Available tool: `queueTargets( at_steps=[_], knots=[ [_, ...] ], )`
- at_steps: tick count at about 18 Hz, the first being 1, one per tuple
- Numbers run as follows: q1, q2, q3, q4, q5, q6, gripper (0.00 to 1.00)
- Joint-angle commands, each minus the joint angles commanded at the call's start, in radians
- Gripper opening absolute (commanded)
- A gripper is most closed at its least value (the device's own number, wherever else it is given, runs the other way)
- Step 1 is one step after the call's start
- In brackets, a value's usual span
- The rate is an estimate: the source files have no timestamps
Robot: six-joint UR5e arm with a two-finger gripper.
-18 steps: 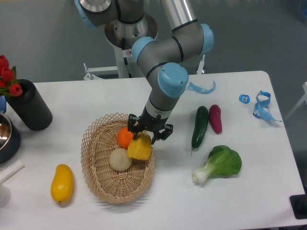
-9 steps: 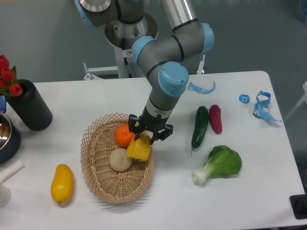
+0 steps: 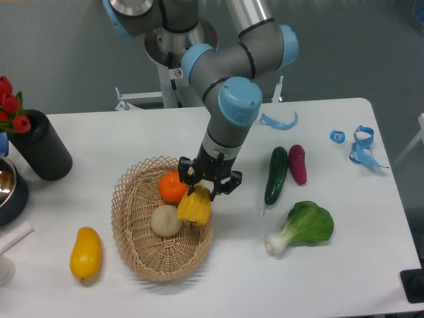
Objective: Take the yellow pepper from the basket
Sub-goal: 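Lift the yellow pepper out of the basket and carry it toward the bok choy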
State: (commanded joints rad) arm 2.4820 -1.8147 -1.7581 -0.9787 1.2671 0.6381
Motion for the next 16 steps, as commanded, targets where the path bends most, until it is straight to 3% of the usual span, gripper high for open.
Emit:
queueTargets(
  at_steps=[6, 8, 13, 16],
  knots=[
    [0.020, -0.005, 0.120, 0.003, 0.000, 0.106, 0.48],
    [0.060, -0.008, 0.167, 0.020, 0.000, 0.141, 0.48],
    [0.184, -0.014, 0.193, 0.055, -0.005, 0.354, 0.48],
    [0.212, -0.014, 0.201, 0.055, -0.006, 0.408, 0.48]
  ],
)
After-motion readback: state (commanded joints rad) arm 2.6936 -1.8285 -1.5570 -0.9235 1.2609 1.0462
